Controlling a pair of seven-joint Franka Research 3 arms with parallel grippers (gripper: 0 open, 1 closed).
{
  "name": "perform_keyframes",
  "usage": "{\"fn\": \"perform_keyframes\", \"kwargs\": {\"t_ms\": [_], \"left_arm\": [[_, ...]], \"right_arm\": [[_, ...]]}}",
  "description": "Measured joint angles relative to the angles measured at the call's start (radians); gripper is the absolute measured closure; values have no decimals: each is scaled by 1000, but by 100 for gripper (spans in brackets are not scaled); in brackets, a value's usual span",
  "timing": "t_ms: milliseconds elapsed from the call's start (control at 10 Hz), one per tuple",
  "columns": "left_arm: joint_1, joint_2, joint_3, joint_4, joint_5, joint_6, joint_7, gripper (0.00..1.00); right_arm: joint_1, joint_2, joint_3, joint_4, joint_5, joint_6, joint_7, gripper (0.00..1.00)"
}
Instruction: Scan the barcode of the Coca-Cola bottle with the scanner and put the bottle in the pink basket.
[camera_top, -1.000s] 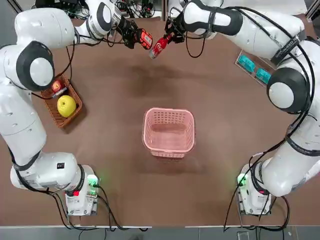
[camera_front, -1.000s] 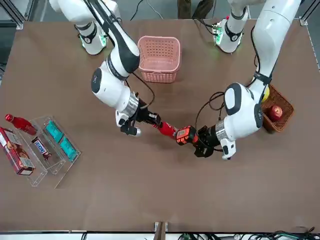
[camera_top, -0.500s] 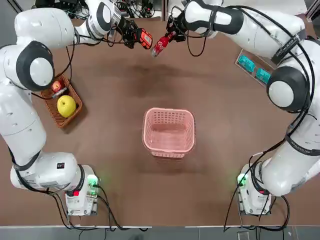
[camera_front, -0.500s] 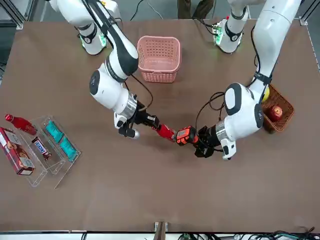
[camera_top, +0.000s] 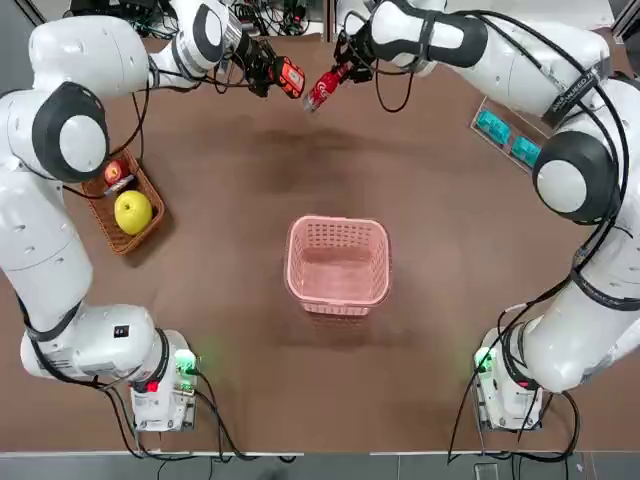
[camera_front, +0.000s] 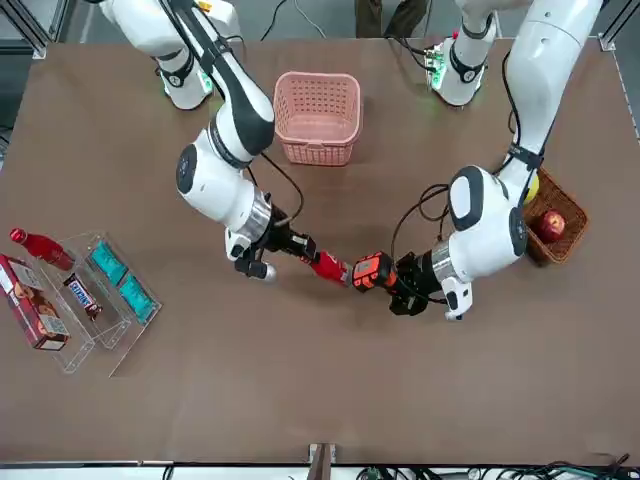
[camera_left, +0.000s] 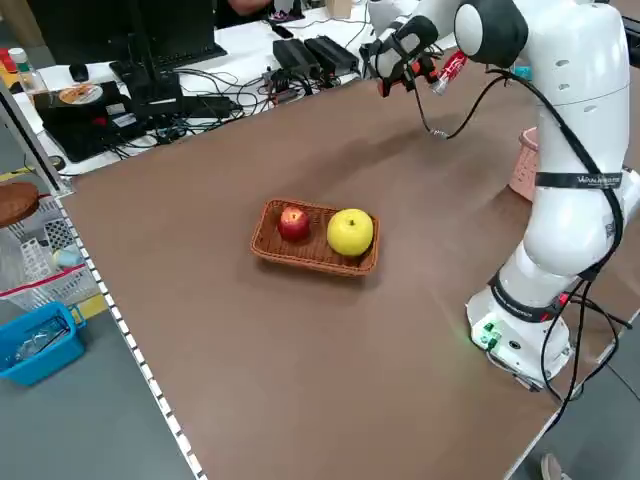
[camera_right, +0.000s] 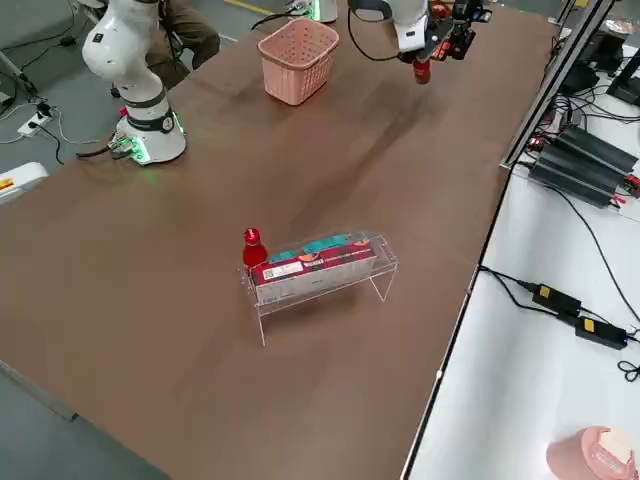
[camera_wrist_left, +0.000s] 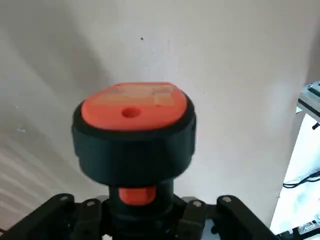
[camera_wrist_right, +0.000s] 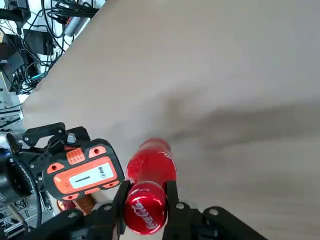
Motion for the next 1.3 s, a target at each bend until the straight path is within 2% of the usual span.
{"fn": "perform_keyframes", "kwargs": {"t_ms": [500, 700, 900, 1100, 1300], "left_arm": [[0, 0, 0, 0, -6, 0, 0, 91], [0, 0, 0, 1, -6, 0, 0, 91], [0, 0, 0, 1, -6, 0, 0, 91], [1, 0, 1, 5, -9, 1, -22, 91], [8, 0, 9, 4, 7, 0, -71, 91]], "right_arm": [[0, 6, 0, 20, 0, 0, -1, 67], [-23, 7, -2, 14, 0, -11, -53, 67], [-71, -3, -3, 10, -1, -111, -109, 67], [-92, -61, -5, -2, -2, -221, -130, 67], [-110, -182, -7, -68, -3, -326, -144, 67]]}}
